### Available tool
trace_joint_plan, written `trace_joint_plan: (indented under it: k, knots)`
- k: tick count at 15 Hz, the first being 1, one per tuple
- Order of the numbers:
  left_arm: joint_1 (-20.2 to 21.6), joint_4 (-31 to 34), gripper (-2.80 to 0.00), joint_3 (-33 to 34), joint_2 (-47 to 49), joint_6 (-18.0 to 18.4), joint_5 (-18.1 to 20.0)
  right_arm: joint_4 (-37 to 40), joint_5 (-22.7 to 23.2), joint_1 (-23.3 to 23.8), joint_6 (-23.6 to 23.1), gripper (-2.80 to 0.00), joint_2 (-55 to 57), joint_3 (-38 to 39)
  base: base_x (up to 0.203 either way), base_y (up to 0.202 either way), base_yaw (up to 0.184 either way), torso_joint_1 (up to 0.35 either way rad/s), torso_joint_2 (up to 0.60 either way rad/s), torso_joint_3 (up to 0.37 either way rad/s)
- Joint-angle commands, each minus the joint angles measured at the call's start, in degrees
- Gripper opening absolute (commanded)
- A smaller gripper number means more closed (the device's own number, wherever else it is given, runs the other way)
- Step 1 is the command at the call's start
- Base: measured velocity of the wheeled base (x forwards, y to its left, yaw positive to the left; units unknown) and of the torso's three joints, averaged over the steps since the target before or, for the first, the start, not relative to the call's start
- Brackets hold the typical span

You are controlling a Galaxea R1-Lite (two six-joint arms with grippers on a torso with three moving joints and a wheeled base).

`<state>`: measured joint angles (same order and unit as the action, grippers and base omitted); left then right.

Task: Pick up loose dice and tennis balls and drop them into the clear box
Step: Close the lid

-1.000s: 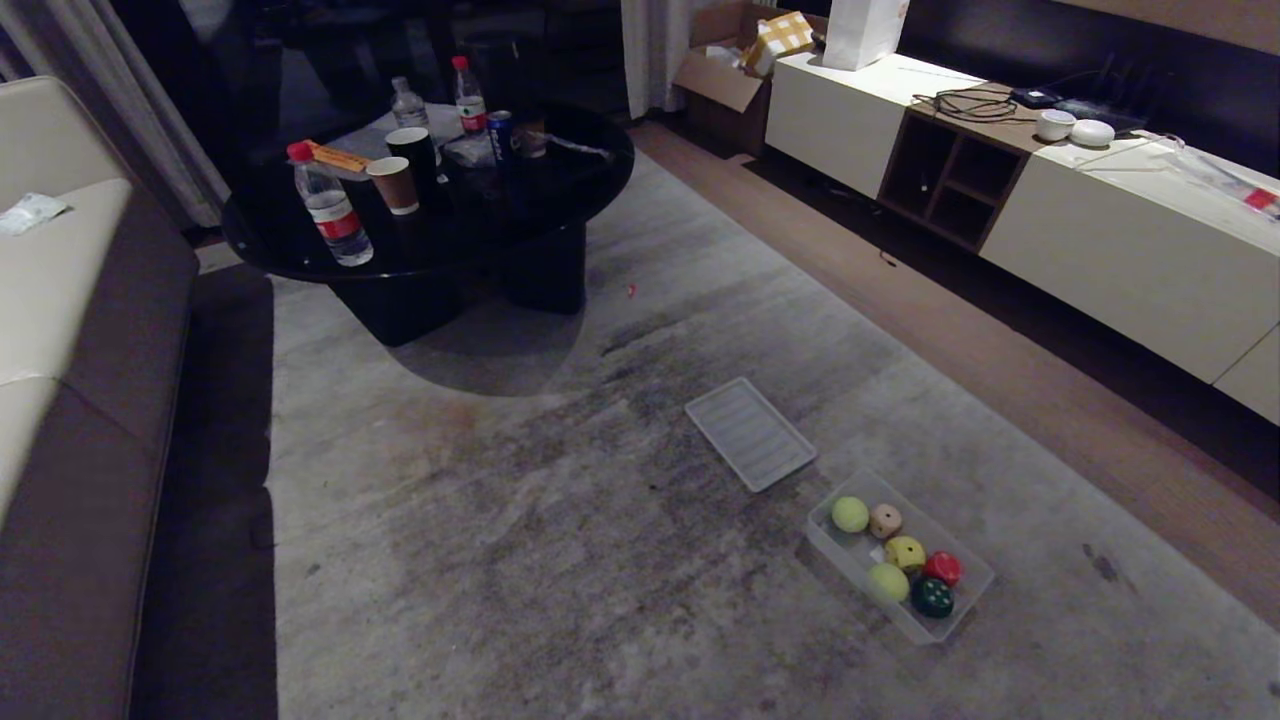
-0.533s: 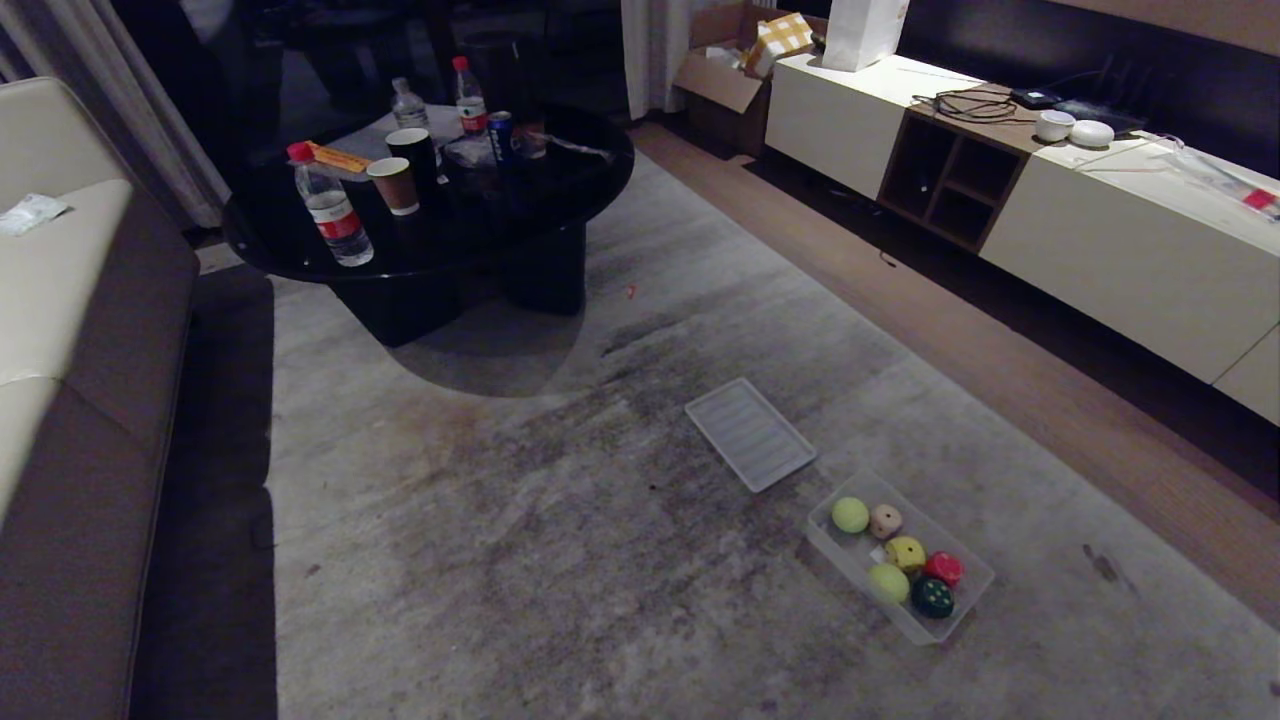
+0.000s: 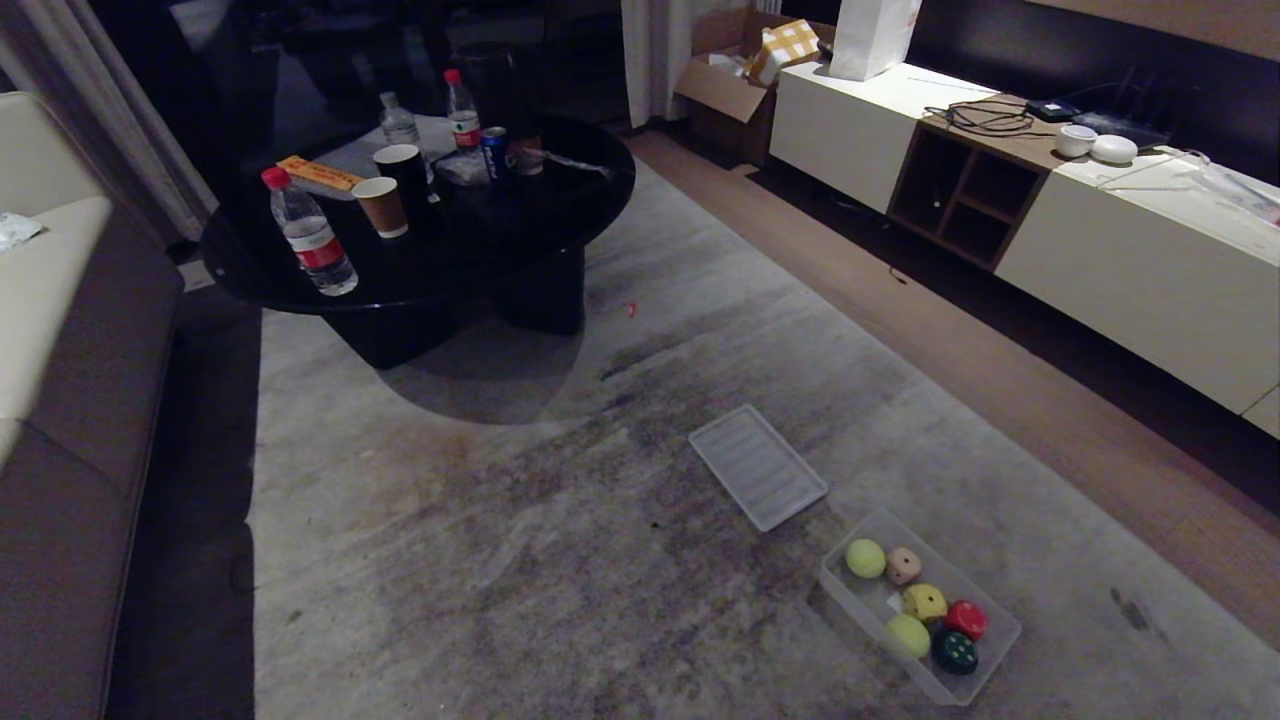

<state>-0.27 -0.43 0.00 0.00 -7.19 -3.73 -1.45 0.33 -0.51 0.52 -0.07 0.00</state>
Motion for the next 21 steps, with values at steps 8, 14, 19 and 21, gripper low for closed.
trace_joint_plan:
  k: [8,14,19,21]
  knots:
    - [0.0,0.1,-2.80,0.1,0.1,0.1,0.0,-0.1,0.0,0.0,-0.2,-2.80,0.0,0.6,0.119,0.000,0.000,0.002,0.00,0.002]
    - [0.0,0.1,-2.80,0.1,0.1,0.1,0.0,-0.1,0.0,0.0,-0.2,-2.80,0.0,0.6,0.000,-0.005,0.115,0.002,0.00,0.004]
    - [0.0,0.1,-2.80,0.1,0.1,0.0,0.0,-0.1,0.1,0.0,-0.2,-2.80,0.0,0.6,0.001,-0.007,0.162,0.003,0.00,0.002]
    - [0.0,0.1,-2.80,0.1,0.1,-0.1,0.0,0.0,0.0,0.0,-0.1,-2.80,0.0,0.6,0.002,-0.004,0.131,0.003,0.00,0.002]
